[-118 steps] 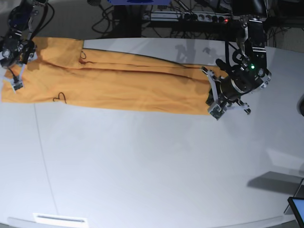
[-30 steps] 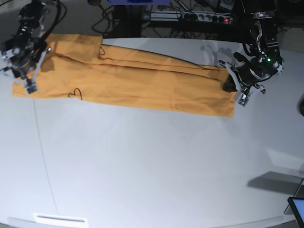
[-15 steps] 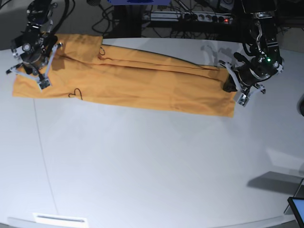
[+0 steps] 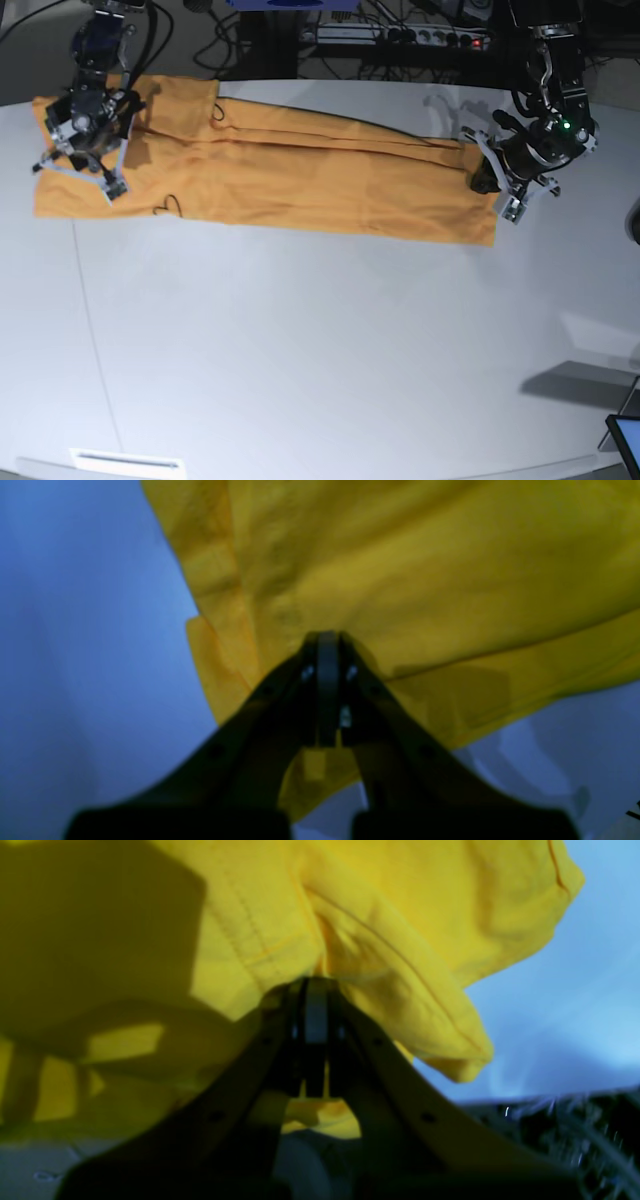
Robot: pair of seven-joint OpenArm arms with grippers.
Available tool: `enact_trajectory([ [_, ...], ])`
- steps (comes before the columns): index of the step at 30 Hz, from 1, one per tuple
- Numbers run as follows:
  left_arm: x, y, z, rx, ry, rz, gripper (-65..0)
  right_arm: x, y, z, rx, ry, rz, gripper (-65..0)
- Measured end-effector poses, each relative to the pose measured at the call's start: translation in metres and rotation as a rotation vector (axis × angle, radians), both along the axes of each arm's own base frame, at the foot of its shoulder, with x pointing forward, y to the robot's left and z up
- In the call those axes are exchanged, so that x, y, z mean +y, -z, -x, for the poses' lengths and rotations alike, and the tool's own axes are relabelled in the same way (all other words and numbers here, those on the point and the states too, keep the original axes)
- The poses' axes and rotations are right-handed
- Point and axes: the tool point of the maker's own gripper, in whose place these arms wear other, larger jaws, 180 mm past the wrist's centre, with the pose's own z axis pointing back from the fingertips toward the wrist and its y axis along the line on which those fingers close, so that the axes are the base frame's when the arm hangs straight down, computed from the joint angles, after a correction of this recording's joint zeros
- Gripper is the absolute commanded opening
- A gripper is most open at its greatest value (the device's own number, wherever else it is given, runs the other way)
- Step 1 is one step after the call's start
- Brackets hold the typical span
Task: Fold the T-shirt properly
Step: 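Pinch the collar end of the strip with the right gripper, then pull the strip ends apart with both grippers to straighten it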
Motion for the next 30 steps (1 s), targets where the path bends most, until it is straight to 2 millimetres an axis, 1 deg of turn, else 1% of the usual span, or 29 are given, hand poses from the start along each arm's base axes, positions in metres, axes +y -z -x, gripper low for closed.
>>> enact_trajectory([
  [3,0.002,0.0,0.0,0.0,-0.005,-0.001,-65.0,0.026,0.0,-0.016,-0.037,-0.067,-0.057,-64.9],
  [4,0.006,-0.001,0.001,-0.003,-0.018,-0.001,-65.0,0.03,0.001,-0.019,-0.032,-0.08,-0.058,-64.9],
  [5,0.011,-0.002,0.002,-0.004,-0.037,-0.003,-65.0,0.031,0.002,-0.021,-0.024,-0.084,-0.054,-64.9],
  [8,0.038,-0.004,0.01,0.006,-0.102,-0.041,-65.0,0.031,0.003,-0.035,-0.02,-0.083,-0.054,-64.9],
  [10,0.051,-0.006,0.013,0.014,-0.124,-0.07,-65.0,0.032,0.004,-0.041,-0.022,-0.084,-0.059,-64.9],
  [13,0.059,-0.006,0.017,0.024,-0.131,-0.085,-65.0,0.034,0.003,-0.049,-0.035,-0.087,-0.066,-64.9],
  [17,0.074,-0.005,0.021,0.021,-0.179,-0.064,-65.0,0.038,0.001,-0.057,-0.05,-0.094,-0.081,-64.9],
  [20,0.08,-0.005,0.022,0.023,-0.191,-0.066,-65.0,0.043,-0.001,-0.064,-0.061,-0.106,-0.101,-64.9],
  [23,0.081,-0.006,0.017,0.017,-0.191,-0.076,-65.0,0.049,0.001,-0.066,-0.047,-0.136,-0.085,-64.9],
  [26,0.084,-0.007,0.012,0.011,-0.188,-0.098,-65.0,0.051,0.003,-0.073,-0.042,-0.141,-0.087,-64.9],
  [30,0.095,-0.008,0.001,0.018,-0.188,-0.192,-65.0,0.055,0.004,-0.081,-0.053,-0.149,-0.103,-64.9],
])
